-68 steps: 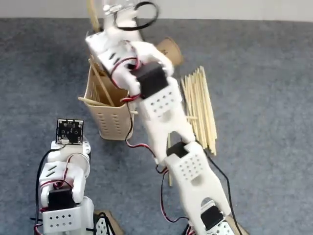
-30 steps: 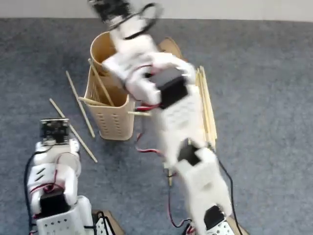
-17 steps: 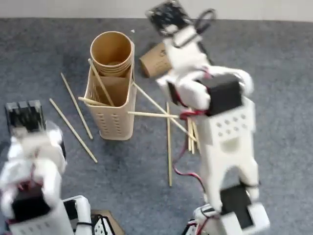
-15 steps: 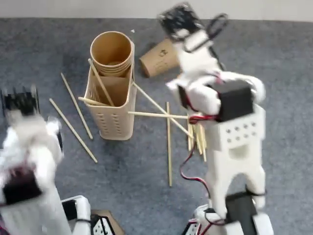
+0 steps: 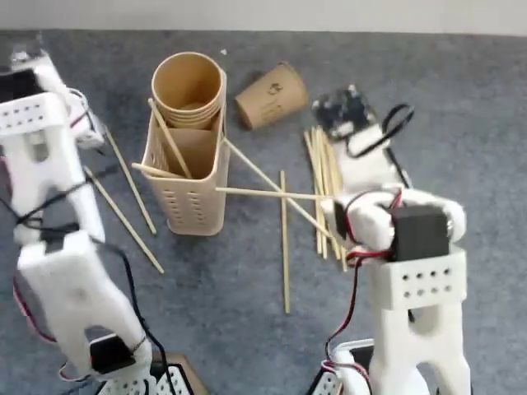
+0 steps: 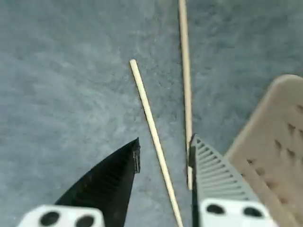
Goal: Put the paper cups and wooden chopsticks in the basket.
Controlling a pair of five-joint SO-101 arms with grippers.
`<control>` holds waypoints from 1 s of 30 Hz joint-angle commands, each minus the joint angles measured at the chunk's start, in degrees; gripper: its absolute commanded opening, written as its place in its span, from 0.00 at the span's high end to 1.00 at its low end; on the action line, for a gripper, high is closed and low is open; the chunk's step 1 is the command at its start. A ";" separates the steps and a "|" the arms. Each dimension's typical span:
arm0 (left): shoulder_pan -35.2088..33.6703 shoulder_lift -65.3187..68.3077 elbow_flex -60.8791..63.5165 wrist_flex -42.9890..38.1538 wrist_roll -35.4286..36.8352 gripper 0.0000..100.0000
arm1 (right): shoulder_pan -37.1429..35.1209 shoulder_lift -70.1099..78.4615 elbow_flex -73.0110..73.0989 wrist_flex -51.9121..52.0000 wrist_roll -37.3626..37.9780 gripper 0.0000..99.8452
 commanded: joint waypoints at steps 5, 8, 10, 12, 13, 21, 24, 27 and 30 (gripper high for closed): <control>0.48 9.89 -4.09 0.79 4.48 0.72 | 0.92 -5.49 14.73 -7.25 0.44 0.78; -0.22 10.42 -4.09 0.79 4.48 0.72 | 0.92 -5.32 14.81 -7.60 0.44 0.78; -0.75 10.59 -4.00 0.79 4.40 0.72 | 0.84 -5.41 14.81 -7.60 0.44 0.78; -0.92 11.03 -4.00 0.79 4.40 0.72 | 0.75 -5.49 14.81 -7.60 0.44 0.78; -1.01 11.74 -4.09 0.70 4.31 0.72 | 0.75 -5.49 14.81 -7.60 0.44 0.78; -2.51 19.82 -4.53 -1.23 3.96 0.71 | 0.75 -5.76 14.90 -7.52 0.44 0.78; -2.42 21.14 -4.53 -2.99 3.96 0.71 | 0.75 -5.76 14.90 -7.52 0.44 0.78; -1.71 22.81 -4.53 -4.22 4.04 0.71 | 0.75 -5.85 15.16 -7.52 0.44 0.78; -0.48 23.34 -4.53 -4.66 4.31 0.71 | 0.75 -5.85 15.16 -7.52 0.44 0.78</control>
